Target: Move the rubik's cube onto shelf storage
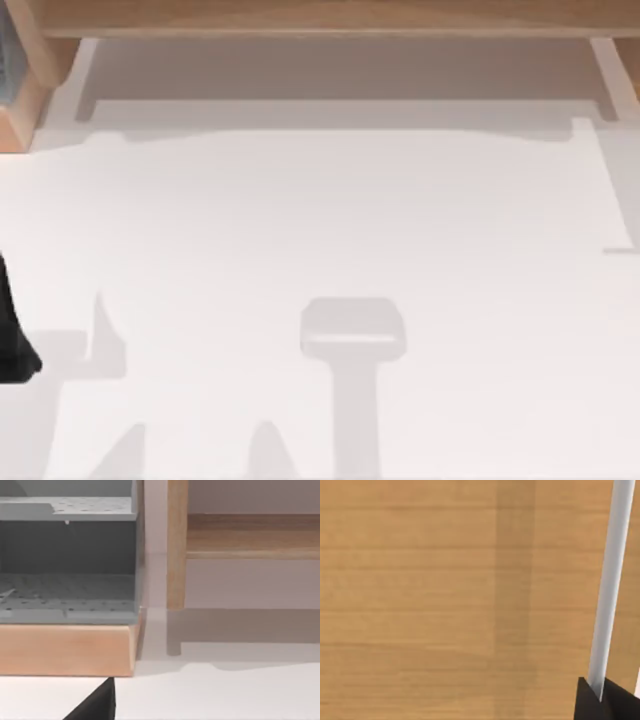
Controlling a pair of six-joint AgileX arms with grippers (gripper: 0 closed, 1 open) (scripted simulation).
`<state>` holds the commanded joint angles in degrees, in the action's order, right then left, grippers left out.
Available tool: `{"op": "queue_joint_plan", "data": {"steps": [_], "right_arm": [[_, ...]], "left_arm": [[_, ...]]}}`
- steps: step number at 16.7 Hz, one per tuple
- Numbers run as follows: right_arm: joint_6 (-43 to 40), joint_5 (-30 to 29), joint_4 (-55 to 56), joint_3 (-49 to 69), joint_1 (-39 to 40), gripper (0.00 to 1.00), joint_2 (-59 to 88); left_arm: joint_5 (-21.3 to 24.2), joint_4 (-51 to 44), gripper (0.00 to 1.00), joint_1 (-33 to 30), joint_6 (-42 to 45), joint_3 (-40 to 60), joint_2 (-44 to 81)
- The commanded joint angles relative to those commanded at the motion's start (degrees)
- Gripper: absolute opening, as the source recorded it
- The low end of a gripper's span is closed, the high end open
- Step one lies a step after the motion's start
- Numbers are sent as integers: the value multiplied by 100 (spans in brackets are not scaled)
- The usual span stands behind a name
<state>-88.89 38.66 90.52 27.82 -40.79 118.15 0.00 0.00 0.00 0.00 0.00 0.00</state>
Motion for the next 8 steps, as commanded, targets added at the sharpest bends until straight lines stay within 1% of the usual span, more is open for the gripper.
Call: {"op": "queue_joint_plan", "data": {"steps": [8], "right_arm": [[0, 0, 0, 0, 0, 75, 0]], "left_arm": [[0, 0, 100, 0, 0, 0, 0]]}}
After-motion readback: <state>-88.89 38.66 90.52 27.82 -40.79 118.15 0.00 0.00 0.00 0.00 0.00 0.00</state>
